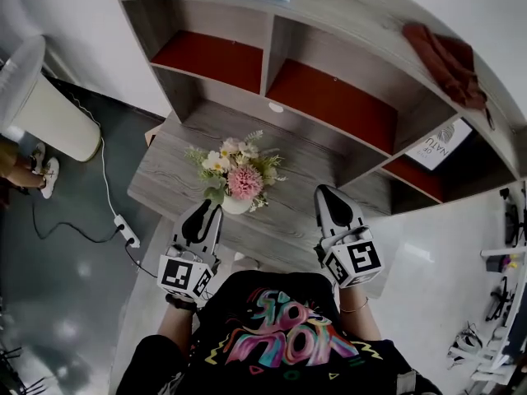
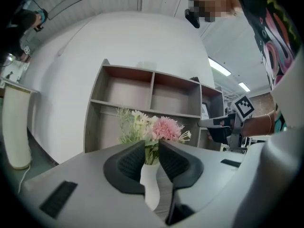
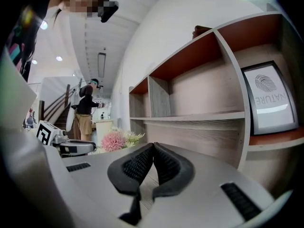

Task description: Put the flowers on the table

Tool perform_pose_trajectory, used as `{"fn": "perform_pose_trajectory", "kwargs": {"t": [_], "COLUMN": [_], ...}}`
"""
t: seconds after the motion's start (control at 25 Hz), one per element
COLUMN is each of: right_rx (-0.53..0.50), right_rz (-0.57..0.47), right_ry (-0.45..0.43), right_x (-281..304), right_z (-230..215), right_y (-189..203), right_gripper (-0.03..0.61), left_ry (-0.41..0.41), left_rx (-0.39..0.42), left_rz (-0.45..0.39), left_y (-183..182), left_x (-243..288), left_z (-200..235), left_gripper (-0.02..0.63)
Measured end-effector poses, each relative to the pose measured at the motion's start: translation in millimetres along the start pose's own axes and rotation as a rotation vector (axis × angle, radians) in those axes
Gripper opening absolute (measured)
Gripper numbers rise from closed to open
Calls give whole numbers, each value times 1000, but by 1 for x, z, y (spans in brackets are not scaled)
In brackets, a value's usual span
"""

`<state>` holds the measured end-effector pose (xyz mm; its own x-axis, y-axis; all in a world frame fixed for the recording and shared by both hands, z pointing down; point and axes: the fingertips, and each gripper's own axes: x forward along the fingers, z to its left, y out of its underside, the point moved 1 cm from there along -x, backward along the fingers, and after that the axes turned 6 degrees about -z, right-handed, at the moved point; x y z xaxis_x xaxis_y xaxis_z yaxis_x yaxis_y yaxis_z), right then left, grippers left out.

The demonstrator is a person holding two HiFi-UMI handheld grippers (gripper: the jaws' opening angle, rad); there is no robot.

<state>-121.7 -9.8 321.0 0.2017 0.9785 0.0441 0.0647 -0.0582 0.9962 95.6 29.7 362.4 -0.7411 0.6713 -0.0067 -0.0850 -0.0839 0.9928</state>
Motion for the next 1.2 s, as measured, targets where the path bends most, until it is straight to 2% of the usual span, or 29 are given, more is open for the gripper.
{"fn": "perform_pose_trajectory", "kwargs": {"t": [0.08, 0.24, 0.56, 0.92, 1.2], "right_rx": [-4, -7, -1, 0, -4], "right_rz": [-10, -37, -65, -63, -49], "right_ry": [-6, -14, -33, -31, -34], "right_x": [-2, -4, -6, -5, -3], "right_z": [1, -1, -1, -9, -11], "right_y": [-5, -15, -25, -27, -27], "right_gripper": [15, 15, 15, 14, 14], "left_ry": [-5, -4, 7, 51, 42], "left_rx": [-4, -27, 17, 46, 45], "left_rz": [-16, -55, -98, -72, -56], "left_y": [-9, -27, -58, -58, -58], "left_x": [1, 4, 6, 14, 16], "left_z": [-3, -8, -12, -16, -6], "left_gripper": [72, 41, 28, 26, 26]}}
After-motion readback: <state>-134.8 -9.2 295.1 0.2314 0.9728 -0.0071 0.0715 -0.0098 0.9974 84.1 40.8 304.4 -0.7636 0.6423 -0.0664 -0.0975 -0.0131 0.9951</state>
